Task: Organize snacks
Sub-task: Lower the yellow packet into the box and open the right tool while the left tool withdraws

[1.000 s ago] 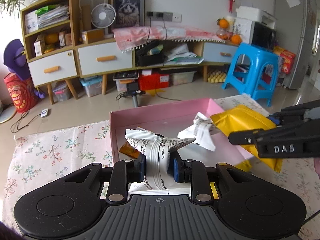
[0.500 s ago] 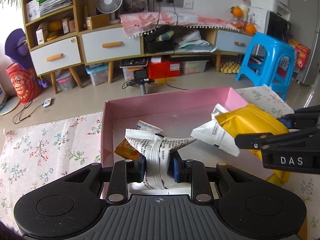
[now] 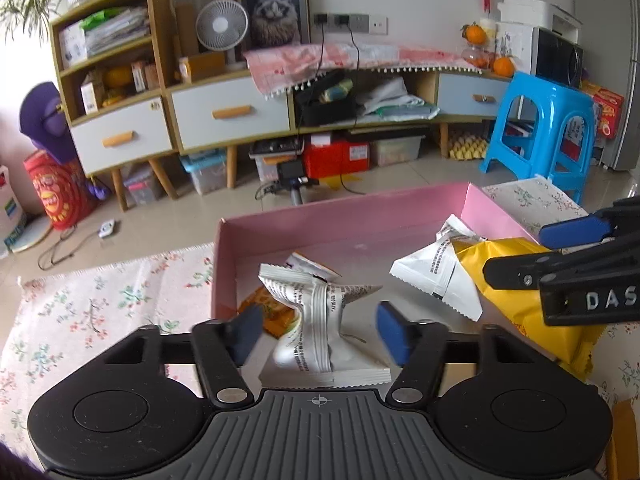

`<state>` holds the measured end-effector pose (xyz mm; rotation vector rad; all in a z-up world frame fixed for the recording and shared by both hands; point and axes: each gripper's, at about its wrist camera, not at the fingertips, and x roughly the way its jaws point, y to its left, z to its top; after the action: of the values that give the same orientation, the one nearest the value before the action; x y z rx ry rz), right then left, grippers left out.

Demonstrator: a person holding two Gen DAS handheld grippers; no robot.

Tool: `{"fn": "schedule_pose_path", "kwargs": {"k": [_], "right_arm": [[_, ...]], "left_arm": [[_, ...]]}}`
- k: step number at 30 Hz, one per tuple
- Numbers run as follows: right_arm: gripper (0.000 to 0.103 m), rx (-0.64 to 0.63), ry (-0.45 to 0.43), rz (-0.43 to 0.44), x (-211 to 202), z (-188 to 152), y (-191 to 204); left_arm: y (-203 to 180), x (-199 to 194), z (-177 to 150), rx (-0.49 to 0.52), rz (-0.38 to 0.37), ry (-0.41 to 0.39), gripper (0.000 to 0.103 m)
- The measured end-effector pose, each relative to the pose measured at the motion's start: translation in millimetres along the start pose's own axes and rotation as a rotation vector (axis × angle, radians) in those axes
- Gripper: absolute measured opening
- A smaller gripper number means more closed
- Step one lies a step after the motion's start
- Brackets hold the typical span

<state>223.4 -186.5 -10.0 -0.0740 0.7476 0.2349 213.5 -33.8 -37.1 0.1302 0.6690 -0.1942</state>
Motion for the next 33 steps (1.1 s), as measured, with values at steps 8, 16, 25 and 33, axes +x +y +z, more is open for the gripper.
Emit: {"fn": "schedule_pose_path", "kwargs": {"k": [8,16,25,33], "right_arm": [[0.072,0.011,-0.025,-0.017,-21.5,0.5,-2.7],[0.079,0.009,-0.035,-0.040,-48.2,-2.6,1.9],[0.087,0.017,-0.048,-0.043,-82.4,-12.5,12.9],[0.088,-0.013,-0.044,-0.028,-103.2,-26.0,32.4]], "left_arm": [[1.5,-22.0,0.2,0.004,-0.027,-0.011,0.084],[1.4,-52.5,-2.8,0.011,-0.056,-0.017,0.091],[9.8,-89.5,-15.3,-0.022,-0.075,-0.019,0.096],[15.8,-118.4,-29.5,-0.011,-0.079,-0.007,0.100]]}}
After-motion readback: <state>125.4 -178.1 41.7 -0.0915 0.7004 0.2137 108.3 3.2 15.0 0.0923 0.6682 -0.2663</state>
